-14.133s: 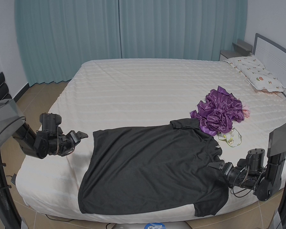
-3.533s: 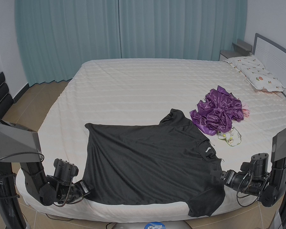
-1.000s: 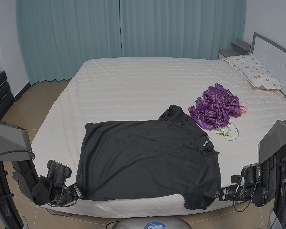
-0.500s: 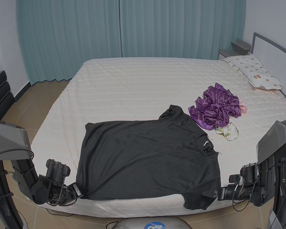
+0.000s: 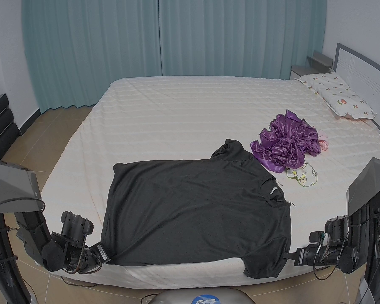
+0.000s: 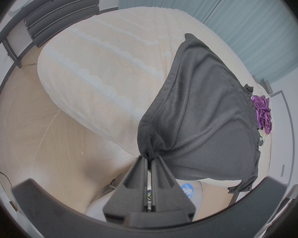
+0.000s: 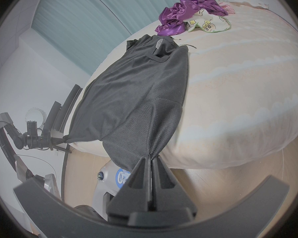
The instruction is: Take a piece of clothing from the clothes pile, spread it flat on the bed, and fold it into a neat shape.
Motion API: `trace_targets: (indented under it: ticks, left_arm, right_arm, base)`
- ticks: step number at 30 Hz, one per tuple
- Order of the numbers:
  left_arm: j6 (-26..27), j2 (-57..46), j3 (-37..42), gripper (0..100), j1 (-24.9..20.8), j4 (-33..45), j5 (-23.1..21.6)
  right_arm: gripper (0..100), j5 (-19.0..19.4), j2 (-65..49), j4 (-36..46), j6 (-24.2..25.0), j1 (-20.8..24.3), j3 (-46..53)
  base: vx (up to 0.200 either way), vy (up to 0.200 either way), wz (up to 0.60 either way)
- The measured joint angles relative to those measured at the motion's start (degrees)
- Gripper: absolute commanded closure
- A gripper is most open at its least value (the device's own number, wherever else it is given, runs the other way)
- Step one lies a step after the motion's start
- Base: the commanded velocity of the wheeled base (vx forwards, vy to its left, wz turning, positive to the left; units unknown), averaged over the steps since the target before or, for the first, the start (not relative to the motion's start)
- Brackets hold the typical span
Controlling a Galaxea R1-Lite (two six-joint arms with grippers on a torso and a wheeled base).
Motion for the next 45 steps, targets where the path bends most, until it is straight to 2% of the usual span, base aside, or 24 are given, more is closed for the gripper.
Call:
trace_targets:
  ticks: [8,15,20,25,34,45]
  left_arm:
    - [0.0,-0.59,0.07,100,0.0,0.11,0.04]
    - [0.38,-2.11,0.44,100,0.11,0.37,0.2]
    - [0.84,-2.95,0.66,100,0.16,0.44,0.5]
    - [2.33,-3.47,1.23,100,0.11,0.56,0.79]
    - [4.82,-3.69,2.97,100,-0.01,0.66,1.12]
    - [8.73,-3.86,4.57,100,-1.17,5.91,2.96]
  right_arm:
    - [100,2.88,-2.71,0.02,0.0,-1.99,1.39]
    - [100,3.36,-4.74,0.76,-0.34,-4.16,1.5]
    - [100,3.39,-6.64,6.1,-3.01,-4.46,1.52]
    - [100,4.11,-10.9,15.85,-7.19,-5.42,1.55]
    - [100,4.75,-15.99,24.76,-13.52,-8.56,1.55]
    - [100,5.94,-21.33,31.56,-15.35,-10.92,1.52]
  base:
    - [0.0,0.0,0.0]
    - [0.0,0.0,0.0]
    - [0.0,0.0,0.0]
    - [0.0,0.0,0.0]
    - [0.0,0.0,0.0]
    - [0.0,0.0,0.0]
